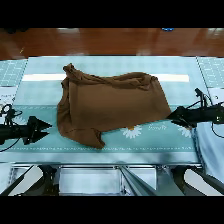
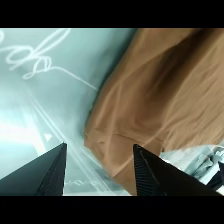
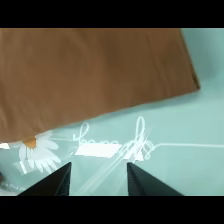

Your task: Fold the shirts.

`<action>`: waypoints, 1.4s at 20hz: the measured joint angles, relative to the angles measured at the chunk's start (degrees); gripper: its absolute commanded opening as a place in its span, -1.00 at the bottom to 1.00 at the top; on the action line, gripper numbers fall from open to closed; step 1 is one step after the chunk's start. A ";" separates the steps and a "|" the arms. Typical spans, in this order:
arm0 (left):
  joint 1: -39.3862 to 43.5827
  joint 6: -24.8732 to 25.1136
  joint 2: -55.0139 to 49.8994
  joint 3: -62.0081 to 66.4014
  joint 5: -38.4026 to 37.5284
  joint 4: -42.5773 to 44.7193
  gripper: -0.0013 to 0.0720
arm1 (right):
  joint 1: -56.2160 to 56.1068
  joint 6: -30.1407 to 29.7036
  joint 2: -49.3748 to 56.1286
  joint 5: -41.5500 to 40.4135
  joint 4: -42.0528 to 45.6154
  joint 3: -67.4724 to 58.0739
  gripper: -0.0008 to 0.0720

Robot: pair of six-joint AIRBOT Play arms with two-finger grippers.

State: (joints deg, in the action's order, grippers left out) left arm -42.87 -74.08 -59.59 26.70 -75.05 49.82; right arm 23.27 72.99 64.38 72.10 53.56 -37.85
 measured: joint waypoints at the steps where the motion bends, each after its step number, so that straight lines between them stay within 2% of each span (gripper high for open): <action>1: -0.13 0.50 0.00 -0.52 0.20 -0.04 0.42 | 0.13 -0.42 -0.55 -0.11 -0.22 0.72 0.13; 4: 0.59 1.68 -0.57 -1.38 1.01 -0.22 0.42 | 0.42 -1.25 -1.49 -0.26 -0.96 1.95 0.13; 12: 10.38 1.05 -6.84 -1.81 6.03 -2.03 0.39 | 0.52 -1.88 -2.05 -0.68 -2.93 2.62 0.13; 13: 11.65 1.05 -7.69 -1.81 6.49 -2.80 0.06 | 0.52 -1.86 -2.05 -0.94 -3.19 2.64 0.13; 15: 14.58 1.07 -9.01 -1.84 8.63 -2.99 -0.80 | 0.52 -1.40 -2.05 -1.36 -3.41 2.69 0.13; 16: 15.96 1.18 -9.42 -1.84 9.79 -2.99 -0.92 | 0.55 -1.14 -2.05 -1.68 -3.50 2.69 0.13; 21: 18.47 1.73 -10.23 -0.35 10.34 -3.04 -0.92 | 6.40 -1.51 -3.28 -1.79 -4.68 2.45 0.13; 25: 18.82 2.67 -10.29 0.55 9.73 -2.75 -0.92 | 14.43 0.04 -2.80 -1.90 -0.61 2.75 0.13; 28: 18.91 2.97 -10.29 0.79 9.77 -2.78 -0.92 | 15.91 0.04 0.00 -1.66 -0.35 2.86 0.13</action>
State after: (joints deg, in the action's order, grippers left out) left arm -23.97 -71.11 -69.89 27.49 -65.28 47.05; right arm 39.18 73.03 64.38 70.43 53.21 -34.98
